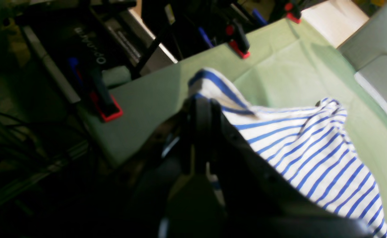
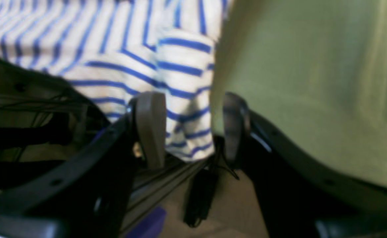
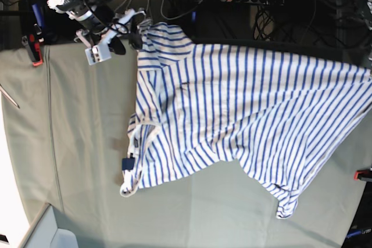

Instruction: Layout the t-shirt on the table in an organized manner, then fold the t-shirt properly

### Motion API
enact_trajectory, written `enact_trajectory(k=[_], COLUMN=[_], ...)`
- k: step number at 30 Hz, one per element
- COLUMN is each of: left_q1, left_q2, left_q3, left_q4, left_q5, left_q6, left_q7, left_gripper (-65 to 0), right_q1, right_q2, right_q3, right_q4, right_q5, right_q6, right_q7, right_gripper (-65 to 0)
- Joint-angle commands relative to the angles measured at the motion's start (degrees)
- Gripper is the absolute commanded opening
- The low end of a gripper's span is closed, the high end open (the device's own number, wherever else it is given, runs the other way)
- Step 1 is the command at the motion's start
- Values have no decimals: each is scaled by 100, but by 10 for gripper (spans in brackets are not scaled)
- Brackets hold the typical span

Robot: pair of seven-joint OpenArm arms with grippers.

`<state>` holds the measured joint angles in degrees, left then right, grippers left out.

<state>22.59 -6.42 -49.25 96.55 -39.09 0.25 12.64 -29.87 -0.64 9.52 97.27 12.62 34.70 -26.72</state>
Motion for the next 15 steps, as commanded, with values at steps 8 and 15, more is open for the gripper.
enact_trajectory(k=[8,15], left_q1=[5,5], left_q2=[-84,-84], left_q3=[-20,-28], left_q4=[134,134], left_q5=[-7,-7], left_q6=[-21,-21], left_q7=[-188,-188], left_gripper=[-650,-650], right_q1=[99,143], right_q2=[7,7], right_q3=[-279,-332], right_q4=[-404,-589], right_q5=[87,96], right_q6=[148,139], right_q7=[109,118], right_gripper=[-360,-362])
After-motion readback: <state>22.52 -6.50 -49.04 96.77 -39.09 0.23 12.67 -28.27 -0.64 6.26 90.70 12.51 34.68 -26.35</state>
